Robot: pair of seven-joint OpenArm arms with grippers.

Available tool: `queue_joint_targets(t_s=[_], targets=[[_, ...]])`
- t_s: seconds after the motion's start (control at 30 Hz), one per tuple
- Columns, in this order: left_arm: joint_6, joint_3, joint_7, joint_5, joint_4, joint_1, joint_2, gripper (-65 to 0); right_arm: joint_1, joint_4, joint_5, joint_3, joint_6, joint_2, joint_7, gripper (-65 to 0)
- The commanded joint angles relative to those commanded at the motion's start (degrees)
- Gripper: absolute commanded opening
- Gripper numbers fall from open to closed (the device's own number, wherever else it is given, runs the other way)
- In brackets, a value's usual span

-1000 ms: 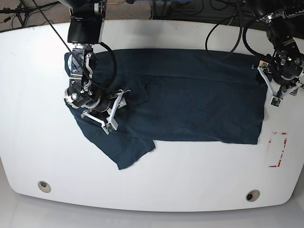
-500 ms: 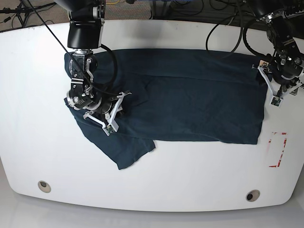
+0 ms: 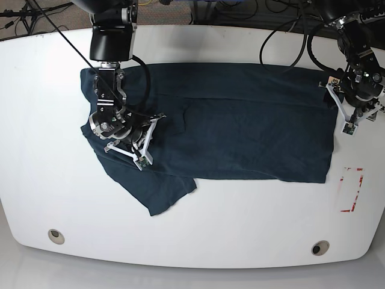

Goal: Fold the T-shirt properly
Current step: 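Move the right gripper onto the shirt body and pinch the fabric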

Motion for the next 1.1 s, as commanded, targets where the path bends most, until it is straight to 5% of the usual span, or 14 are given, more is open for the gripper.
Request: queue_joint_targets(t_s=[1.1], targets=[[0.0, 0.1, 0.0, 0.0, -0.1, 0.0, 0.2, -22.9, 2.1, 3.6, 0.0, -0.1, 0.26, -3.3, 0.8, -62.1]])
